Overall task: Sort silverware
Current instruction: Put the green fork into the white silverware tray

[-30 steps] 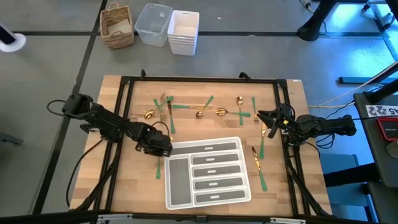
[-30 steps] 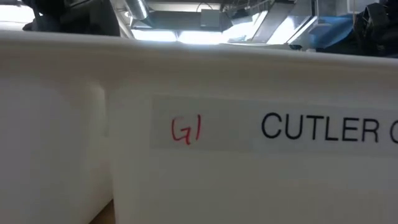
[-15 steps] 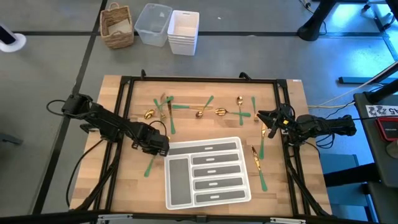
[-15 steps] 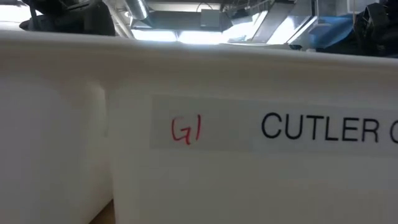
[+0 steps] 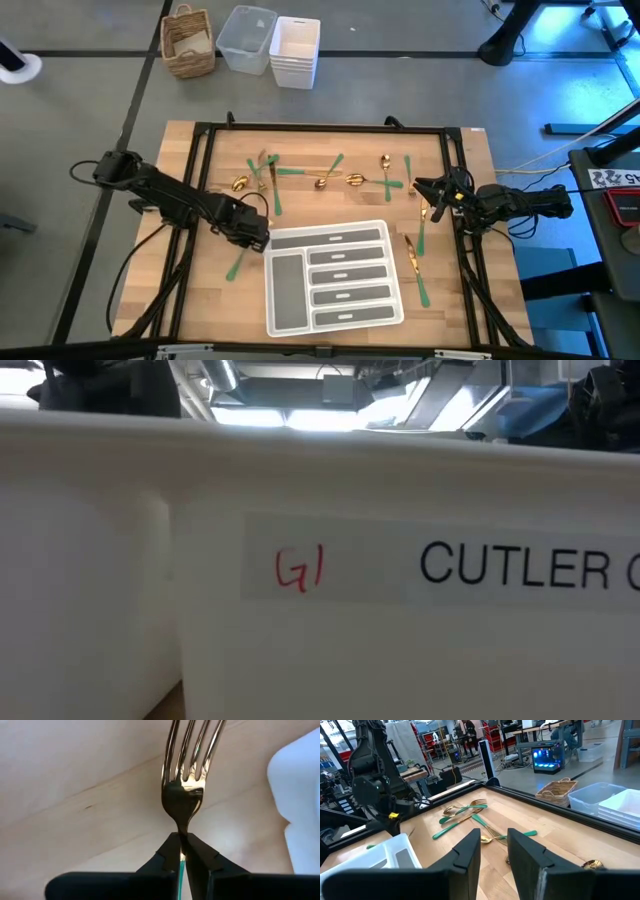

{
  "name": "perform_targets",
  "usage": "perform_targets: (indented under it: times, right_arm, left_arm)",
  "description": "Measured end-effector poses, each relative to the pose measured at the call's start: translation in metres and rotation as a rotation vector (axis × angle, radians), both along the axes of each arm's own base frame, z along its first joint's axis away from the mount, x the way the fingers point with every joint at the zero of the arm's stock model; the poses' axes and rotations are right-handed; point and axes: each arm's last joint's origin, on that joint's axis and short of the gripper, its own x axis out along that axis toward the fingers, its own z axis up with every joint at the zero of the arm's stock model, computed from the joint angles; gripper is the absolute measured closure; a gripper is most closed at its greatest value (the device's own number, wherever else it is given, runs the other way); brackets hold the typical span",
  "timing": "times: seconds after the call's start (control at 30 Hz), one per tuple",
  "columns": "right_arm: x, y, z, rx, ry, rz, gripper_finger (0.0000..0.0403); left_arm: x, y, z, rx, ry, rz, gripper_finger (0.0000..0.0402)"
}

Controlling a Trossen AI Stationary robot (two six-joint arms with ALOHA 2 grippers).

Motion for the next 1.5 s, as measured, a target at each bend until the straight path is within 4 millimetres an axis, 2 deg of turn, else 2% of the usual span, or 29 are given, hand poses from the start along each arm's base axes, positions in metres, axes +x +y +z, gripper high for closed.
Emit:
perform_targets:
  times: [0.23, 0.43, 0.53, 0.7, 0.83, 0.93, 1.23, 1.4, 1.5]
  right_arm:
    - [0.000, 0.000, 0.000, 0.000, -0.001, 0.000, 0.0304]
    - [0.000, 0.000, 0.000, 0.000, -0.001, 0.000, 0.0304]
    - [0.000, 0.000, 0.000, 0.000, -0.002, 0.000, 0.0304]
    - [0.000, 0.000, 0.000, 0.000, -0.002, 0.000, 0.0304]
    - [0.000, 0.000, 0.000, 0.000, -0.003, 0.000, 0.0304]
    - [0.000, 0.000, 0.000, -0.012, 0.002, 0.001, 0.0304]
    - [0.000, 0.000, 0.000, -0.031, 0.011, 0.002, 0.0304]
    - [0.000, 0.000, 0.000, -0.031, 0.013, 0.002, 0.0304]
    - [0.000, 0.000, 0.000, -0.032, 0.013, 0.000, 0.0304]
  left_arm:
    - [-0.018, 0.005, 0.029, 0.001, -0.105, 0.012, 0.0395]
    - [-0.016, 0.016, 0.062, 0.117, -0.416, 0.058, 0.0398]
    - [-0.004, 0.024, 0.077, 0.223, -0.621, 0.050, 0.0396]
    - [0.025, 0.036, 0.096, 0.411, -0.911, -0.068, 0.0395]
    - [0.051, 0.043, 0.101, 0.557, -1.083, -0.178, 0.0398]
    - [0.071, 0.043, 0.096, 0.606, -1.163, -0.274, 0.0395]
    - [0.132, 0.020, 0.072, 0.530, -1.083, -0.636, 0.0395]
    - [0.151, 0.010, 0.066, 0.475, -0.902, -0.749, 0.0393]
    - [0.162, 0.005, 0.064, 0.471, -0.865, -0.793, 0.0394]
